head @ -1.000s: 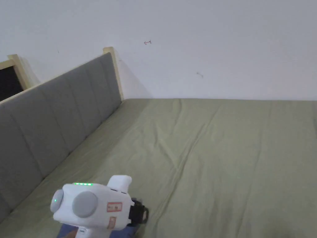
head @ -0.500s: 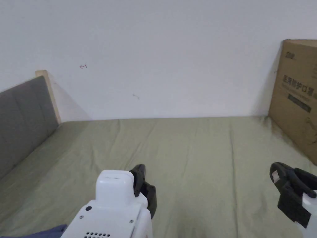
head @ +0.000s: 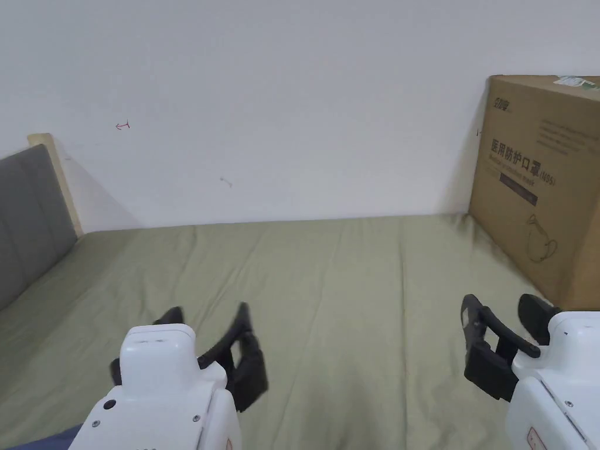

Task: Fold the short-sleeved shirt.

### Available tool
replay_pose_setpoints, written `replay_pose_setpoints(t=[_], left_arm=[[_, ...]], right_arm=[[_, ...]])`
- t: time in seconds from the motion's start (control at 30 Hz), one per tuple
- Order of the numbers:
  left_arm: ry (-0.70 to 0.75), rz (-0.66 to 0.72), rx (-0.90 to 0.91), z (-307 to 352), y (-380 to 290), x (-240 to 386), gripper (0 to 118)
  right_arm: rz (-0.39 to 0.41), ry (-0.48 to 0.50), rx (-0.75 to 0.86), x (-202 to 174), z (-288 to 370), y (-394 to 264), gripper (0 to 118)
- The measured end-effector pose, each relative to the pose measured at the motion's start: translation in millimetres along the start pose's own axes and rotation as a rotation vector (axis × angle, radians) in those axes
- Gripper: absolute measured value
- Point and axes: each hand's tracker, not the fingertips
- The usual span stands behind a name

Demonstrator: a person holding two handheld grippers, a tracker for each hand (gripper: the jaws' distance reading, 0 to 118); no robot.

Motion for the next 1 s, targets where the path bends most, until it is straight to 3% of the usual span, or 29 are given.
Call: replay_pose_setpoints(t=[0.03,0.1,0.13,1.0], left_arm=[[-0.001,-0.004,-0.017,-2.2,-0.1,0.2,115],[-0.004,-0.014,0.029,1.3,1.8,0.5,118],[0.008,-0.013,-0.004,-0.2,1.4,1.1,118],[-0.015,0.015,-0.057,-3.2,5.6,-1.6,118]], right_arm=[[0.008,-0.007,-0.004,-1.2,-0.5,1.4,90],[0.011,-0.008,-0.005,-1.6,0.3,1.6,115],[0.013,-0.012,0.001,-2.4,1.7,1.5,118],[0.045,-0.006,-0.032,-11.1,1.6,1.1,118]])
